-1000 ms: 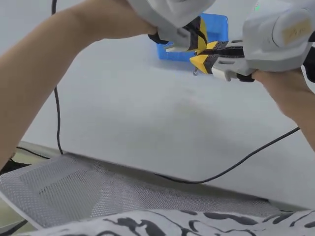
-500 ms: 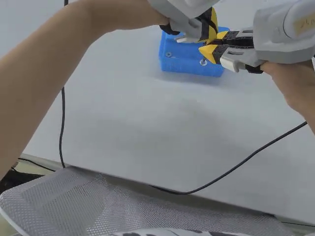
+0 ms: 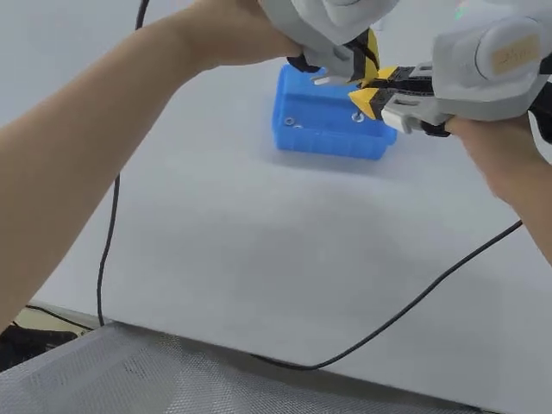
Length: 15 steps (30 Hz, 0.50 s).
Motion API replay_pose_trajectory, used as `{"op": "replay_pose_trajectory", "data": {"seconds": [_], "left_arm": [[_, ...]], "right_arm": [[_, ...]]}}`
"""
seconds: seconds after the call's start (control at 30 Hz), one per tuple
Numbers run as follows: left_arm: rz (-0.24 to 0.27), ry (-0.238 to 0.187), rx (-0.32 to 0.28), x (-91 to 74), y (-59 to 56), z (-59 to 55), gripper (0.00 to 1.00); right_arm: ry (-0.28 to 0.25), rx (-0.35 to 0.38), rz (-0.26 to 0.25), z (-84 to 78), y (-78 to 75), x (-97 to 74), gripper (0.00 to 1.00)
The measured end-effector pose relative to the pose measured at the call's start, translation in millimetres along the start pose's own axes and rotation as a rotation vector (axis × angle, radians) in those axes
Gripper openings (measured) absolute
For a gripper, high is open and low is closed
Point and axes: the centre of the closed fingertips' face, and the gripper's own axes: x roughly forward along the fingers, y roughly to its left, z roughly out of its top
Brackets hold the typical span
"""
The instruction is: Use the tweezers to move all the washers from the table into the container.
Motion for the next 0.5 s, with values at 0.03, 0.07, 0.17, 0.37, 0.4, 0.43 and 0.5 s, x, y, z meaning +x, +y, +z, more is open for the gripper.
{"op": "replay_pose_trajectory", "data": {"seconds": [0.03,0.07,0.17,0.37,0.4,0.43,0.5], "left_arm": [[-0.002,0.002,-0.002,2.3,0.6,-1.2,0.0],[-0.003,0.004,-0.004,4.3,1.0,-2.4,0.0],[-0.01,0.017,-0.001,10.6,0.2,-6.4,0.0],[-0.031,0.048,-0.003,24.7,-1.9,-17.3,0.0],[-0.038,0.051,-0.014,27.7,-2.4,-19.7,0.0],[-0.042,0.05,-0.019,28.9,-2.6,-20.9,0.0],[-0.049,0.05,-0.03,31.4,-2.4,-23.8,0.0]], "right_arm": [[0.002,0.008,0.001,-1.5,-1.9,1.9,0.04],[0.003,0.009,0.001,-2.1,-3.2,3.3,0.04],[0.02,0.014,0.005,-8.3,-3.2,9.7,0.04],[0.051,0.035,0.024,-26.1,-4.9,24.1,0.04],[0.058,0.036,0.027,-27.4,-4.2,25.4,0.04],[0.065,0.037,0.03,-29.6,-3.6,26.6,0.04],[0.07,0.042,0.034,-31.4,-2.3,26.9,0.04]]}}
